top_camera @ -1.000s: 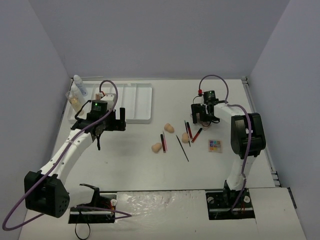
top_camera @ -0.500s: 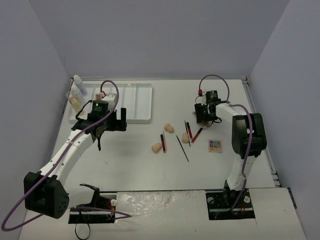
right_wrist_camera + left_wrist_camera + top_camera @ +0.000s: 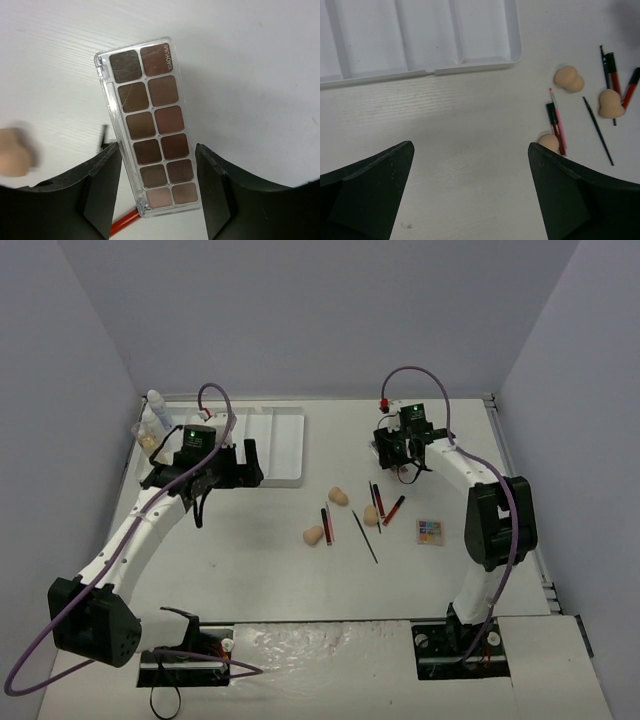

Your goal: Organize the makeup

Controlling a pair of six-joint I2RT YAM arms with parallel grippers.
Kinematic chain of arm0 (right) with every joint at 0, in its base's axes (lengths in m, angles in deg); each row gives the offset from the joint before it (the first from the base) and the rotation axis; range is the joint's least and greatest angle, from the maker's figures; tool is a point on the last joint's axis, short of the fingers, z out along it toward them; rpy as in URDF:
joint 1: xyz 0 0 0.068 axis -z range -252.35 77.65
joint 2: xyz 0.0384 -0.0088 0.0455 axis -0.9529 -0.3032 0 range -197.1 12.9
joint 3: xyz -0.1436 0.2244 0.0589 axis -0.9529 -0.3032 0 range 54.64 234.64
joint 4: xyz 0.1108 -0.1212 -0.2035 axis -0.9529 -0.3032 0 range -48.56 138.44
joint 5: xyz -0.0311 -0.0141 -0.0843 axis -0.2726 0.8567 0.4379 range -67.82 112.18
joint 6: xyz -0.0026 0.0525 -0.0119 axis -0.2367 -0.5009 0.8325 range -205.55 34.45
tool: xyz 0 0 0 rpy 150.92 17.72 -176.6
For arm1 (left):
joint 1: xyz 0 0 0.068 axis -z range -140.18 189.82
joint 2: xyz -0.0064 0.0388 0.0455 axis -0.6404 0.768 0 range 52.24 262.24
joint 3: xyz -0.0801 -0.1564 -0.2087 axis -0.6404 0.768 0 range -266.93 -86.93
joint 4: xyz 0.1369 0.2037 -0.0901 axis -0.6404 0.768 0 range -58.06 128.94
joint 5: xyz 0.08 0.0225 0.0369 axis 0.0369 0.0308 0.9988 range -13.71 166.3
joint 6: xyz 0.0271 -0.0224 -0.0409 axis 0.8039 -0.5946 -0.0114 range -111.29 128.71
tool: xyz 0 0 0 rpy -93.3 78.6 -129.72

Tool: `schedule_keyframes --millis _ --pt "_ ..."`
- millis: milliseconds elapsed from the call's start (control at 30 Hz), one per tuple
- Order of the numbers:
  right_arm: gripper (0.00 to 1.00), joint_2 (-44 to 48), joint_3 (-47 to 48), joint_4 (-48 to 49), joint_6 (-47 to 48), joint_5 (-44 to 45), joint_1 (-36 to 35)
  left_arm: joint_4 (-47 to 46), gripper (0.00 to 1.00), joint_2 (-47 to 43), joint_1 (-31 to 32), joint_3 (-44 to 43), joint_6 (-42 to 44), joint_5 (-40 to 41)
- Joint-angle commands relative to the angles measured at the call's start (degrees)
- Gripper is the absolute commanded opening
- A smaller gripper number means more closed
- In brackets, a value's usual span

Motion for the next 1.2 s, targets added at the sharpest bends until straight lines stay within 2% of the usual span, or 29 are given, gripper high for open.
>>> schedule_keyframes --millis 0,300,567,700,833,1000,1167 --pt "0.1 8.83 2.93 1.12 2.18 -2.71 -9.66 -2.18 0.97 0.63 0.27 -8.25 -6.79 -7.1" --pt "0.1 14.38 1.51 1.76 2.95 -2.92 -24.2 -5.51 0.97 3.87 0.35 -11.44 -14.63 -15.78" --pt "0.1 17.72 -0.02 4.83 2.74 -5.89 -28.41 -8.89 0.96 5.32 0.36 -9.39 -19.55 -21.88" --pt "0.1 18.38 -0.22 5.41 2.75 -6.99 -29.18 -12.42 0.92 6.28 0.37 -8.44 -22.3 -25.12" --pt "0.1 18.66 -0.41 5.96 2.58 -7.32 -29.54 -14.93 0.86 7.9 0.81 -8.48 -25.49 -27.93" --pt "0.1 18.83 -0.65 6.77 2.49 -7.52 -29.45 -14.54 0.77 8.95 2.27 -8.92 -25.32 -27.95" --pt "0.1 18.96 -0.43 7.14 2.49 -8.07 -29.44 -13.66 0.55 10.12 2.87 -8.87 -25.24 -27.85"
